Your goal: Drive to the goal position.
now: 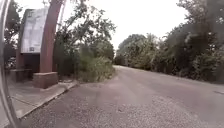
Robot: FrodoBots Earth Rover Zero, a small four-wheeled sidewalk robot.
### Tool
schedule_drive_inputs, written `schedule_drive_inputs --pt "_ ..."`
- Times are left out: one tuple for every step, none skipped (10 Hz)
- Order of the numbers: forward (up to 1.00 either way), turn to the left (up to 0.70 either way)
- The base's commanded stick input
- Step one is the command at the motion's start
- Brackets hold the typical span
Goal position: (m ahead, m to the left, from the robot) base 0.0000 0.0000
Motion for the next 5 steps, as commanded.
schedule_drive_inputs --pt "0.04 0.0" --pt "0.04 0.0" --pt "0.04 0.0" --pt "0.04 0.0" --pt "0.04 0.0"
